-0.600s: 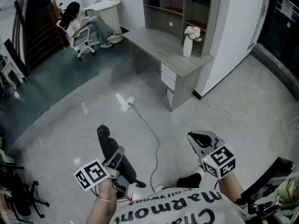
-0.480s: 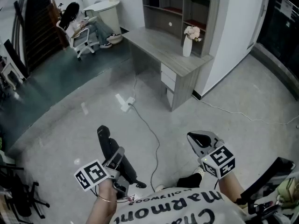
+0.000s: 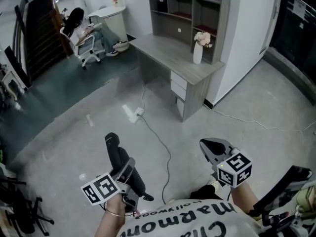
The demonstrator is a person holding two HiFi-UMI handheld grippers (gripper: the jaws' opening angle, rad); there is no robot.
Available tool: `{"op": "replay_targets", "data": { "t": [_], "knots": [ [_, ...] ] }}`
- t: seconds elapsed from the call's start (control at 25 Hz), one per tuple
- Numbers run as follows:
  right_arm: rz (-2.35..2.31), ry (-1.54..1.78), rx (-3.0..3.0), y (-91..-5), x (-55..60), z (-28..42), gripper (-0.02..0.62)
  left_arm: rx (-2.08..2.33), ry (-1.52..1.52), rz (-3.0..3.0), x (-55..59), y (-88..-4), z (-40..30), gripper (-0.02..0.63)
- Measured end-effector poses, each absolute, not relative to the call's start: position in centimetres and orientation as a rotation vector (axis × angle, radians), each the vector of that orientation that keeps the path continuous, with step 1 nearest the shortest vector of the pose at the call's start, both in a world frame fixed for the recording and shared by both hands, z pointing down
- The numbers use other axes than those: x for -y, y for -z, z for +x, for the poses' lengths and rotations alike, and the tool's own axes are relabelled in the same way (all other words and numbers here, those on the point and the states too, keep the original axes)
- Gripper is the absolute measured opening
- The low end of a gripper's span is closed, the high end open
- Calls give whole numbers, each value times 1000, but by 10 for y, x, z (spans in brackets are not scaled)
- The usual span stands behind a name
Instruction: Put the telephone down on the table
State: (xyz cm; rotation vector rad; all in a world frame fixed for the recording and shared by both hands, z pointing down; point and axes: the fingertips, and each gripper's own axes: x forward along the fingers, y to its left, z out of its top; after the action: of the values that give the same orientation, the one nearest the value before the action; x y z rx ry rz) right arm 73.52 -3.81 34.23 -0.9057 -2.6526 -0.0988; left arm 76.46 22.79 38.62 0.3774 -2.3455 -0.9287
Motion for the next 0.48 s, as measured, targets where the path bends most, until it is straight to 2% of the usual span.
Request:
{"op": "replay_targets", "data": {
  "t": [0.32,0.48],
  "knots": [
    [-915,206,2585,-356,29,728,6,2368,872,461,-217,-389,762,273],
    [-931,117,2561,-364,28,704,6,2359,898,447,-215,-391,749,273]
  ]
}}
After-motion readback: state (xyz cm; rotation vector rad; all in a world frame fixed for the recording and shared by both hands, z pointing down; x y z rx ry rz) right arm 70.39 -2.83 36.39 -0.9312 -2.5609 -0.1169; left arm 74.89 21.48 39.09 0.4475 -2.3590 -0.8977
